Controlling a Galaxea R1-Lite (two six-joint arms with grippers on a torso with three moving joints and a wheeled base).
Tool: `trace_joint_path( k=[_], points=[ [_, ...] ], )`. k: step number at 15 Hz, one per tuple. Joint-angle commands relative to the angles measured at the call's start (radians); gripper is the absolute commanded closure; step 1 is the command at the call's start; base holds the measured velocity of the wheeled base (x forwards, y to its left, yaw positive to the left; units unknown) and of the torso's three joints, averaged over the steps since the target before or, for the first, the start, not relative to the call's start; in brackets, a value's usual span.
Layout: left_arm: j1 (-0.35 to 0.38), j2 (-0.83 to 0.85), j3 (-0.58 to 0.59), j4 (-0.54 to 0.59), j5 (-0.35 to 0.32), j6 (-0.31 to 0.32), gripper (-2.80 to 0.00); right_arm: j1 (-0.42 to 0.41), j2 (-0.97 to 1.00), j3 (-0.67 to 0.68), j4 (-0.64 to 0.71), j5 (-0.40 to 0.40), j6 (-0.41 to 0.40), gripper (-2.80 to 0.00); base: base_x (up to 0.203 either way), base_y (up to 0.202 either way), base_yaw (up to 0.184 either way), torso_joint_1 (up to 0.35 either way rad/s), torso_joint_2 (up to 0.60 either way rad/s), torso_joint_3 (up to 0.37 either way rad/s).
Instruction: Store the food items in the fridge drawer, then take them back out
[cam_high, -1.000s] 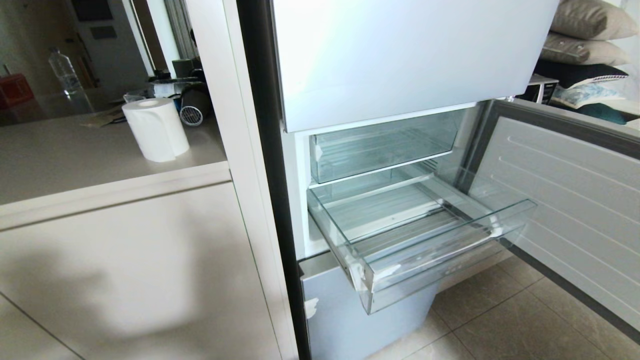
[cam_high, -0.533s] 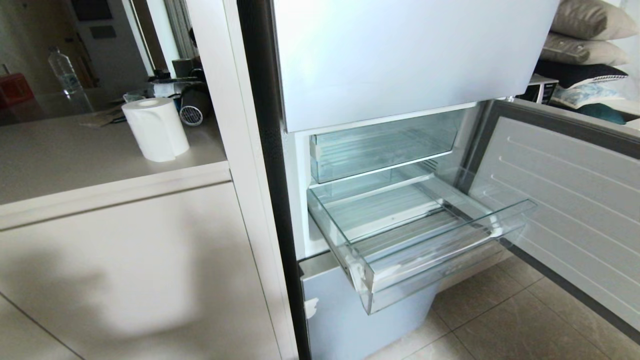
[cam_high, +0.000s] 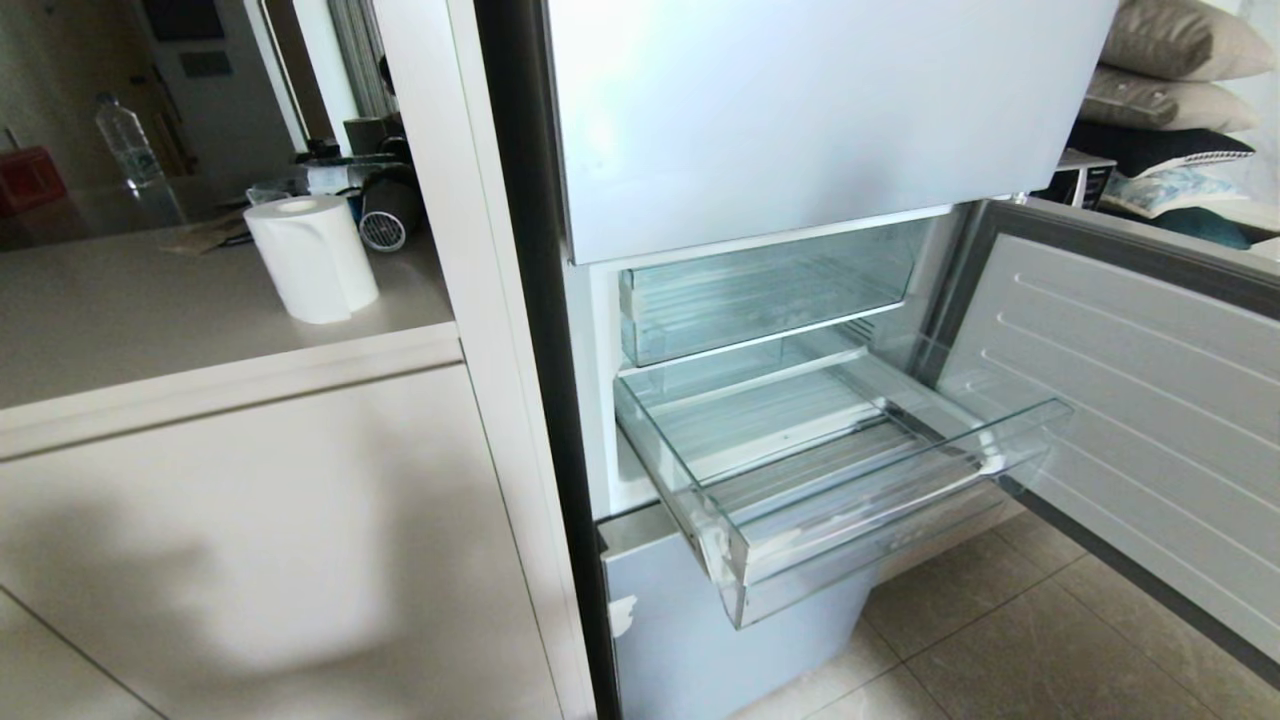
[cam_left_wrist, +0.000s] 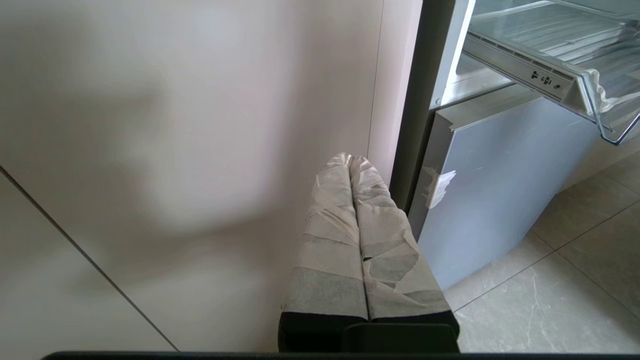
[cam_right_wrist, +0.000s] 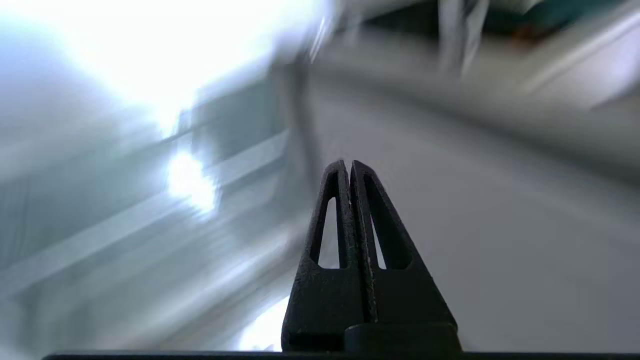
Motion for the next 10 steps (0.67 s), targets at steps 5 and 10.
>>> trace_joint_path(
  k=[5, 10],
  points=[
    [0.001, 0.001, 0.000, 0.000, 0.000, 0.000, 0.00, 0.200, 0.299, 0.237, 0.099, -0.033, 0.111, 0.00, 0.000, 0.000, 0.000, 0.000, 0.00, 0.000],
    [0.000, 0.001, 0.000, 0.000, 0.000, 0.000, 0.00, 0.269, 0.423, 0.266, 0.100, 0.012, 0.119, 0.00, 0.000, 0.000, 0.000, 0.000, 0.00, 0.000]
  ],
)
